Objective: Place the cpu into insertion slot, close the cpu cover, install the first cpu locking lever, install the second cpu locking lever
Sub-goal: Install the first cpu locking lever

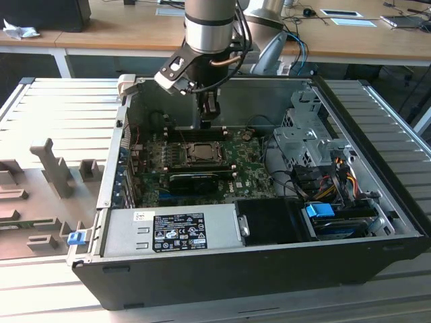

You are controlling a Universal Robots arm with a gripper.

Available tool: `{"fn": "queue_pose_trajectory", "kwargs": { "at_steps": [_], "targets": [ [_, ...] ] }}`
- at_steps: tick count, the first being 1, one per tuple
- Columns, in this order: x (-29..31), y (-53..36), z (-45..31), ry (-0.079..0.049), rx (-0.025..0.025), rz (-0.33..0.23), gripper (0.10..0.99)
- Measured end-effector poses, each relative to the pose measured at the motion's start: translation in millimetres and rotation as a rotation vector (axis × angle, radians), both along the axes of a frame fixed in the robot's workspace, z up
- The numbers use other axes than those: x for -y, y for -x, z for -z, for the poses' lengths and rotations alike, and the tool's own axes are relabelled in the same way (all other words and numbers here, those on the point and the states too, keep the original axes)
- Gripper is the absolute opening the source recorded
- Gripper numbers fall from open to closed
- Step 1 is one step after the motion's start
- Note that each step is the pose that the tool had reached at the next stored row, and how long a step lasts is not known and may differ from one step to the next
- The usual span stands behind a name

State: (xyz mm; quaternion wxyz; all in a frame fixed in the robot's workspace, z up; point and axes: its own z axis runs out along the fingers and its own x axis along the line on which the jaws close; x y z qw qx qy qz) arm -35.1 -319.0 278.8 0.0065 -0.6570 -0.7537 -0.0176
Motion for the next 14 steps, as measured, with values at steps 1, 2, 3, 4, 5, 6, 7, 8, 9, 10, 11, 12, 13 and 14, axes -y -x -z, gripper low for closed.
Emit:
{"fn": "queue_pose_trajectory", "kwargs": {
  "at_steps": [1,2,3,4,5,6,7,8,9,10,11,12,13,14],
  "targets": [
    [0.0,0.1,0.0,0.000,0.0000,-0.022,0.106],
    [0.0,0.2,0.1,0.000,0.0000,-0.038,0.106],
    [0.0,0.2,0.2,0.000,0.0000,-0.046,0.106],
    [0.0,0.2,0.3,0.000,0.0000,-0.052,0.106],
    [0.0,0.3,0.4,0.000,0.0000,-0.058,0.106],
    [0.0,0.4,0.6,0.000,-0.0001,-0.067,0.106],
    [0.0,0.4,0.6,0.000,-0.0001,-0.074,0.106],
    [0.0,0.5,0.7,0.000,-0.0001,-0.083,0.106],
    [0.0,0.5,0.7,0.000,0.0000,-0.095,0.106],
    [0.0,0.5,0.7,0.000,0.0000,-0.110,0.106],
    [0.0,0.5,0.8,0.000,0.0000,-0.134,0.106],
    [0.0,0.5,0.8,0.000,0.0000,-0.149,0.106],
    [0.0,0.5,0.8,0.000,0.0000,-0.183,0.106],
    [0.0,0.5,0.8,0.000,0.0000,-0.198,0.106]
  ]
}}
